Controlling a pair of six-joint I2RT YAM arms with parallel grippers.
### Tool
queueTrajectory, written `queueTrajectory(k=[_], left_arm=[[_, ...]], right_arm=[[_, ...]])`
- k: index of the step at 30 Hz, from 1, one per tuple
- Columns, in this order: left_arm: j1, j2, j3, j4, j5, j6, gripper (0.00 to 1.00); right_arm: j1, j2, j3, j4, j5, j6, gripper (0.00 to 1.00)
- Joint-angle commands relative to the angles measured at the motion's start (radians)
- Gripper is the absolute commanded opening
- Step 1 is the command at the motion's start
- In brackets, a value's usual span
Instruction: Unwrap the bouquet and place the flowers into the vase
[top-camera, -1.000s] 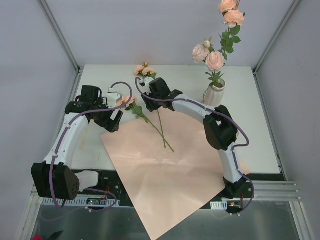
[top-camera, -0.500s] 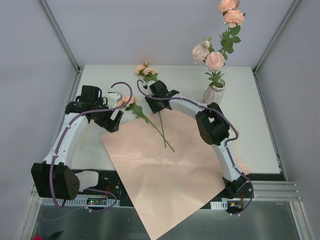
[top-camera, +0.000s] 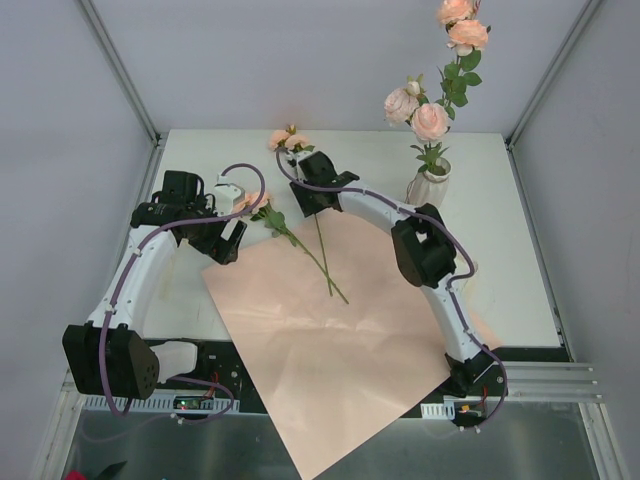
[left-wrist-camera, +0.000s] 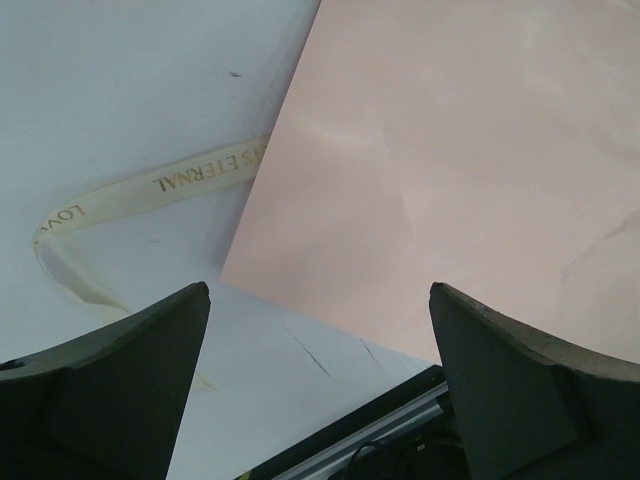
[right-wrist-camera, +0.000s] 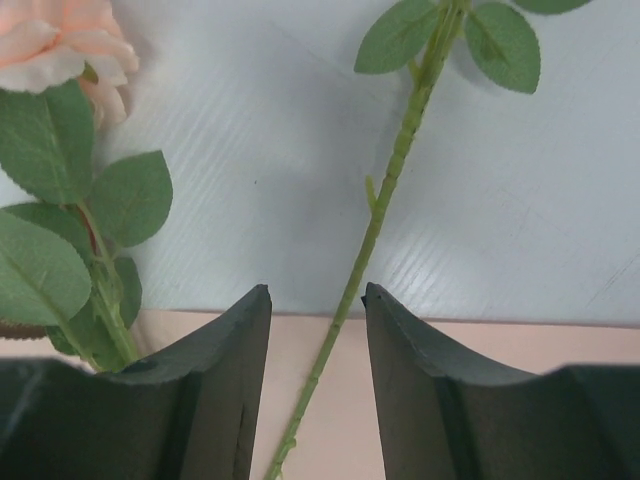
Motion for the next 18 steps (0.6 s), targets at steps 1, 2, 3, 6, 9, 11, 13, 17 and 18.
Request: queueTrajectory(k=[1,2,3,6,9,11,13,17,18], left_arm=[[0.008,0.011,0.002,0.007,-0.001,0.002,0.91],[0.008,0.012,0.003,0.007,-0.001,0.0,0.91],[0.008,0.012,0.005,0.008,-0.001,0.0,0.91],[0.008,0.017,0.005,0.008,-0.002,0.003,0.91],[0.01,0.015,0.005,0.008,-0.002,0.002,0.91],[0.008,0.014,0.005,0.008,-0.002,0.005,0.91],[0.008,0.012,0.005,0.008,-0.004,0.004,0.91],[0.01,0.002,0.0,0.008,-0.007,0.008,0.91],[0.01,0.0,-0.003,0.008,-0.008,0.01,0.91]], right_arm=[[-0.021,0.048,0.12,-0.085,0.029,0.049,0.44],[-0.022,0.057,0.135,-0.098,0.029,0.054,0.44],[-0.024,0.079,0.171,-0.131,0.024,0.054,0.44],[-0.026,0.12,0.244,-0.196,0.017,0.057,0.43],[-0.029,0.149,0.29,-0.243,0.001,0.062,0.43],[-0.033,0.148,0.288,-0.244,-0.006,0.068,0.42],[-0.038,0.149,0.282,-0.244,-0.022,0.074,0.41],[-0.033,0.044,0.123,-0.17,-0.011,0.085,0.44],[-0.032,0.006,0.068,-0.082,0.004,0.085,0.47]])
